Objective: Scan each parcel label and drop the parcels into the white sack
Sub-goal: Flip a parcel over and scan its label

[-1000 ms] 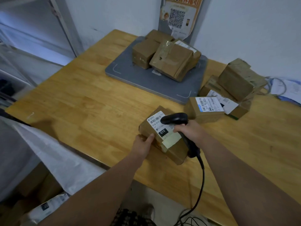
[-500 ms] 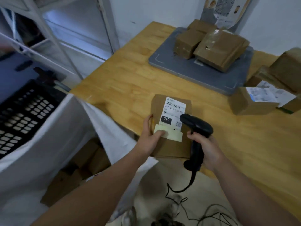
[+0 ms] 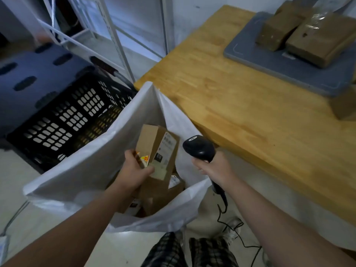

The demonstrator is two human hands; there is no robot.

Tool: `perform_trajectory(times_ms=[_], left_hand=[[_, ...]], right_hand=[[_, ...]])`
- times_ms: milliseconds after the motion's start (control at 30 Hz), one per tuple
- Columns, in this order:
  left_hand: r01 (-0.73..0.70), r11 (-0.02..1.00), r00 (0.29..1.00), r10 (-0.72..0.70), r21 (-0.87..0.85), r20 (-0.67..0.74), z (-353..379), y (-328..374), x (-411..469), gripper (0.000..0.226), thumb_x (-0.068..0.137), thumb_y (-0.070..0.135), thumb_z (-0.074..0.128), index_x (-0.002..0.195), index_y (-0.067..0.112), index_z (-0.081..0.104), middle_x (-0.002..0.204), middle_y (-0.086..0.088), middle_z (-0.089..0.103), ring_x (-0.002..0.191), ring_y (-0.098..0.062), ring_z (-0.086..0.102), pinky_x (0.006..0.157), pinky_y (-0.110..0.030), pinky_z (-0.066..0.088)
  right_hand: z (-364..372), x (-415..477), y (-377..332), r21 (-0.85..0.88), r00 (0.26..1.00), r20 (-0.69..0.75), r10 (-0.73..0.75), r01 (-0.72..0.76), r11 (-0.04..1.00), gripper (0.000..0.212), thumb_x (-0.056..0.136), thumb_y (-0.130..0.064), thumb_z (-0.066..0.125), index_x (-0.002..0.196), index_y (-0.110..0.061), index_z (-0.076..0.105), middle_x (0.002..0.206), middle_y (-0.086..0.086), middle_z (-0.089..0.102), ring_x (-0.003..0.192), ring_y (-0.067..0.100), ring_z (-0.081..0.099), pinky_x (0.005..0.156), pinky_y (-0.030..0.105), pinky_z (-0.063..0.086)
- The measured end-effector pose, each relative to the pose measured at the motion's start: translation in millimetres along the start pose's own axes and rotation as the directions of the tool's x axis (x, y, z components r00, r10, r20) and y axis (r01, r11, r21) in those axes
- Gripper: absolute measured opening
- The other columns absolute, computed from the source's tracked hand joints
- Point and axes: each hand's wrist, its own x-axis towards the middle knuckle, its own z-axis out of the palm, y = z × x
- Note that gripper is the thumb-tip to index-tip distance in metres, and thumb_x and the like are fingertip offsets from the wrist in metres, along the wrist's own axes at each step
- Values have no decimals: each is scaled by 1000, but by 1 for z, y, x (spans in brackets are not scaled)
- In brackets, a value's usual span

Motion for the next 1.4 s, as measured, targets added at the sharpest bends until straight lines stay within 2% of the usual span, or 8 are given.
perform_trajectory(times_ms=[167,300,467,633,767,867,1167,1400], left_hand=[[-52,863,988,119,502,-102,-8,-34,16,79,81,33,71,141,14,23,135,-11,44,111,-32,56,80,-39,47],[-171,621,972,234,765,28,11,-35,62,85,87,32,63,151,18,8,145,-10,35,117,-35,52,81,-42,48],[-237,261,950,265,936,166,40,-56,106,75,90,38,62,147,18,17,143,-16,27,121,-35,43,91,-41,45],[-306,329,923,334,893,193,60,-71,128,57,87,26,67,140,18,44,131,-20,45,109,-41,50,90,-50,45],[-365,283,930,61,887,364,74,-68,125,69,92,19,56,150,33,21,146,-10,27,127,-35,34,99,-45,38],[-374,311,923,34,874,383,76,-61,117,64,94,18,53,150,31,24,142,-11,33,125,-33,37,95,-43,40],[-289,357,949,228,888,217,50,-28,79,47,94,24,57,136,15,40,131,-11,48,121,-30,45,95,-40,40],[-461,356,840,470,813,270,53,48,42,31,101,26,39,126,14,52,121,-9,54,110,-29,50,87,-40,42]], right_hand=[[27,9,13,-106,1000,-2,10,-11,994,24,79,-25,76,99,-15,68,85,2,71,85,17,68,84,45,58],[47,24,27,-96,999,-31,36,-38,995,26,78,-28,77,100,-16,67,84,1,70,85,18,69,83,44,58],[56,47,49,-113,993,-100,59,-70,991,25,79,-27,75,98,-14,66,82,2,69,84,21,69,82,42,58],[58,62,62,-191,992,-126,31,-55,980,17,81,-22,74,90,-14,62,78,3,65,81,24,68,78,40,57],[58,60,70,-217,991,-128,33,-61,974,17,80,-20,73,92,-15,62,79,4,66,81,24,68,80,41,58],[55,54,71,-224,991,-128,42,-70,972,17,80,-20,73,92,-14,62,76,1,63,81,25,68,80,40,57],[25,34,46,-216,981,-189,35,-76,973,15,80,-21,71,84,-14,59,73,4,62,81,28,68,73,39,54],[-24,8,5,-165,957,-291,2,-52,985,17,83,-20,69,80,-5,62,70,14,66,74,31,68,65,35,48]])
